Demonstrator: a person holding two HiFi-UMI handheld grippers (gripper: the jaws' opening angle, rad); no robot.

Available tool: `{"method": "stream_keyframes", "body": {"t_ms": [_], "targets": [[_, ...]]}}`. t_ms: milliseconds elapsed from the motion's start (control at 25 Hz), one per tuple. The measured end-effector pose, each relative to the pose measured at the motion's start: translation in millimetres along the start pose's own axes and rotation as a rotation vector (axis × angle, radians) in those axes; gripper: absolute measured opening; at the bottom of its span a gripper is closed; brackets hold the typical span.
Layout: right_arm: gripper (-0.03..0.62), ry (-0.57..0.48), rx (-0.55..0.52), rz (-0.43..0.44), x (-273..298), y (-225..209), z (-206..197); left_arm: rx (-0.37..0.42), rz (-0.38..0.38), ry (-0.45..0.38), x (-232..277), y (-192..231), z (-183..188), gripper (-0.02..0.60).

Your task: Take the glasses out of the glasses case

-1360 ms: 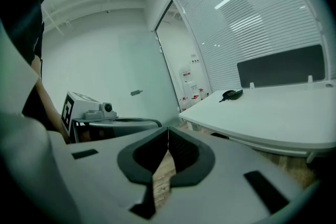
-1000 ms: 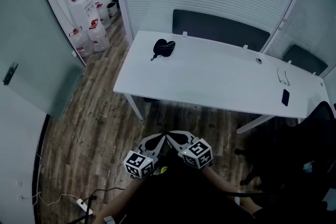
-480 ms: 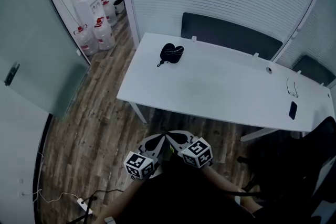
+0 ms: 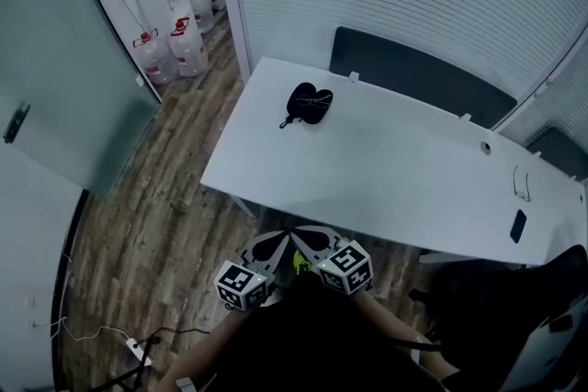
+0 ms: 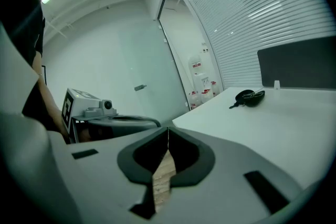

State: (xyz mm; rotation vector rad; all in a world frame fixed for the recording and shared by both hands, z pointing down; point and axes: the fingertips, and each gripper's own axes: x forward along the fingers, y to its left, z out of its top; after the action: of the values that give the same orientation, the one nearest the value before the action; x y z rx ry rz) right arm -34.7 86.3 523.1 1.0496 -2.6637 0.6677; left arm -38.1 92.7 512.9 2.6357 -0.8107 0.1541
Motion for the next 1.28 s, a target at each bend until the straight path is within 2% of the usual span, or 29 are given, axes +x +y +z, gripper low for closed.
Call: {"method": "stream_keyframes", "body": {"t_ms": [360, 640, 1040, 1280], "targets": [[0.017, 0.012, 0.017, 0.023, 15, -37, 15, -0.034, 0.031, 0.009, 33, 23, 11, 0.007], [0.017, 0.030, 0.028, 0.033, 18, -66, 14, -0.010, 0.035, 0.041, 62, 34, 12, 0.007], [0.017, 0.011, 0.010, -0.013, 21, -121, 33, 0.004, 0.018, 0.020, 106, 43, 27, 0.007], [0.017, 0.000, -0.005, -0.045, 27, -145, 54, 0.010, -0.033, 0.028, 123, 42, 36, 0.007]]}}
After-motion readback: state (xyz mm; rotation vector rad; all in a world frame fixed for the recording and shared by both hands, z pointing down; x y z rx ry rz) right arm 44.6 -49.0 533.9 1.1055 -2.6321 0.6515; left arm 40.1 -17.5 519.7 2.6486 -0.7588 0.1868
